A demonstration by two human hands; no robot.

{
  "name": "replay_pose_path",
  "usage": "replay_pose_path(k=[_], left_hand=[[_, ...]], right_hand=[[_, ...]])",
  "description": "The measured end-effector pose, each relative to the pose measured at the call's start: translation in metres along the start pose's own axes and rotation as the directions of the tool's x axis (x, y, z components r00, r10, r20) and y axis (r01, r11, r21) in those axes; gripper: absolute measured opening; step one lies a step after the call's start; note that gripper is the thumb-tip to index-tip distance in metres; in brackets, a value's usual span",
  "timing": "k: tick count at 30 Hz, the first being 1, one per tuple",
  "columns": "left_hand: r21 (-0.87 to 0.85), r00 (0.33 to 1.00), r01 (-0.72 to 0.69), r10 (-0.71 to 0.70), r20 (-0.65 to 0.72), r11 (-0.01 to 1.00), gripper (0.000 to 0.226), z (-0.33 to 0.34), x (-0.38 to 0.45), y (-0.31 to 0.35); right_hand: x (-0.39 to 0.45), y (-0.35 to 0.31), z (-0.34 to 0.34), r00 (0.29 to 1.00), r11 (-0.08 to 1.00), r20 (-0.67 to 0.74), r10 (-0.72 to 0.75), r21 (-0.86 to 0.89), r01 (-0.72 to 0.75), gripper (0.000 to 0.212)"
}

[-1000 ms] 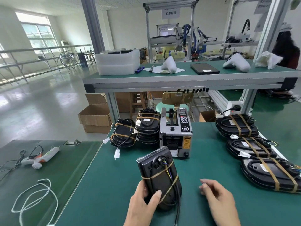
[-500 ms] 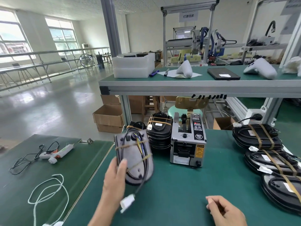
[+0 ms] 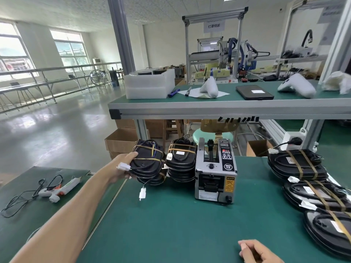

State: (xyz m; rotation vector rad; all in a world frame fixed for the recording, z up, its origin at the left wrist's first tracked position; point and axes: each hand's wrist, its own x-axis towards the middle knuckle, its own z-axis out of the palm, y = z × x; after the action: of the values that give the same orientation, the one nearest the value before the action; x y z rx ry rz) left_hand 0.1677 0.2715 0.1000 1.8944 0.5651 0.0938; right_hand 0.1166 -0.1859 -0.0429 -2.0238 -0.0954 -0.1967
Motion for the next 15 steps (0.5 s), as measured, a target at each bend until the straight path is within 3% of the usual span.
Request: replay_pose_path(k=[8,15], left_hand=[[0.037,0.998,0.011,-0.009,-0.067,0.999,0.039,0.024,0.026,0.015],[0.204,0.985,0.033,0.003,-0.174,0.978,0.048,0.029,0.038,0.022]], right_hand=[[0.001,0.008,0.001,0.999,0.999,0.037,-0.014,-0.036,0.016,0.034],[0.002,0.005,-0.002,0.999,0.998,0.031,-0.03,-0.057,0.032,0.038]])
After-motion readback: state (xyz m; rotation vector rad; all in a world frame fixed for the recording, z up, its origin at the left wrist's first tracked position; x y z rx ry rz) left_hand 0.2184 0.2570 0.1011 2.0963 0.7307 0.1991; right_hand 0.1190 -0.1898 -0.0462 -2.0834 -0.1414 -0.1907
